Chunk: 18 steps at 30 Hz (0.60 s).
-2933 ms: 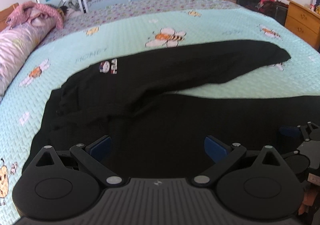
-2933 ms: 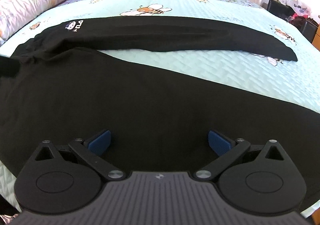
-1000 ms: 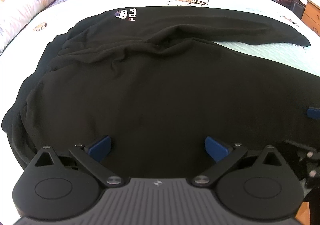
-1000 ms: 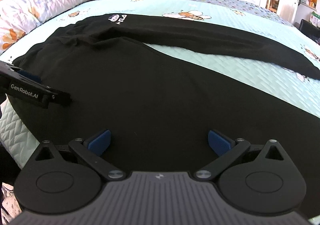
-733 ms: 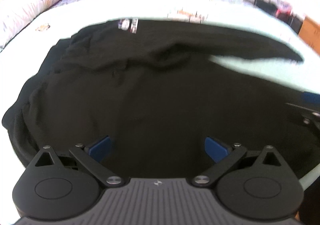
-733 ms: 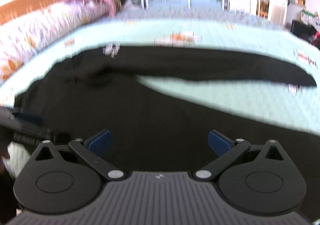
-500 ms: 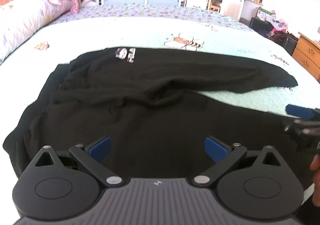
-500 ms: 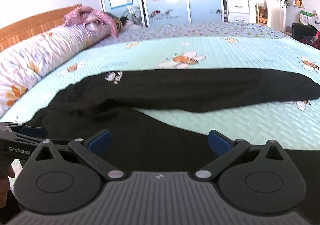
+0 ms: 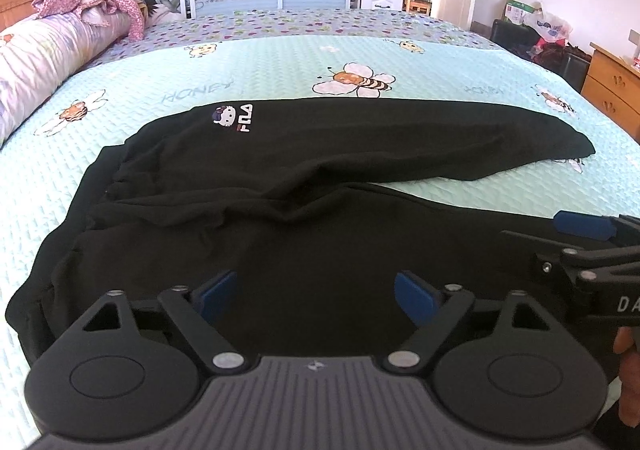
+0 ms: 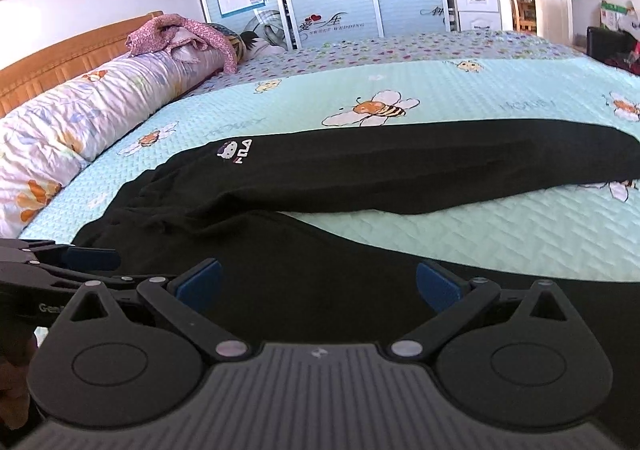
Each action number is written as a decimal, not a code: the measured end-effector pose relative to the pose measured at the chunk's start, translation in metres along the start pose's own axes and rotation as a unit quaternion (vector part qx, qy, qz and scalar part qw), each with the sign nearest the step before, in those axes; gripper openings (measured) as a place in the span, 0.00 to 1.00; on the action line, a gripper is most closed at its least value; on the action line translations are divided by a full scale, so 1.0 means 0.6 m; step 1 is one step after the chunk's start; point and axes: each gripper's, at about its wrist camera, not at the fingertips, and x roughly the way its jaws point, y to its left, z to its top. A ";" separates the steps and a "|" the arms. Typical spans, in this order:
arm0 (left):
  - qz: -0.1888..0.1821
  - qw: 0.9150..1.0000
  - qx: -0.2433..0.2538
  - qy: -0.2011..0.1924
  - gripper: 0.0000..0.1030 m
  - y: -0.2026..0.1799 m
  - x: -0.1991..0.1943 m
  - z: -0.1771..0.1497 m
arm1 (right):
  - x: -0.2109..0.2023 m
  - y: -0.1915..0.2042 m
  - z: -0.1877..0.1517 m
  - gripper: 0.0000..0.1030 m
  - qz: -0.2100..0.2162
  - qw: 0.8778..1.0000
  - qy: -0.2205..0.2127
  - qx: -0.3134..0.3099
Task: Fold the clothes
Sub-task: 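Close both grippers side by side on the black pants edge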
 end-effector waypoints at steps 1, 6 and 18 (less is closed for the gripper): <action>0.002 1.000 0.001 0.001 0.75 0.000 -0.001 0.000 | -0.002 0.002 0.000 0.95 0.001 1.000 -0.001 -0.002; 0.010 1.000 0.000 0.001 0.67 -0.001 -0.011 0.000 | -0.003 0.008 0.001 0.73 0.003 1.000 0.007 -0.006; 0.027 1.000 -0.011 0.000 0.56 0.029 -0.033 -0.009 | 0.004 0.048 -0.001 0.63 0.026 0.999 0.020 -0.017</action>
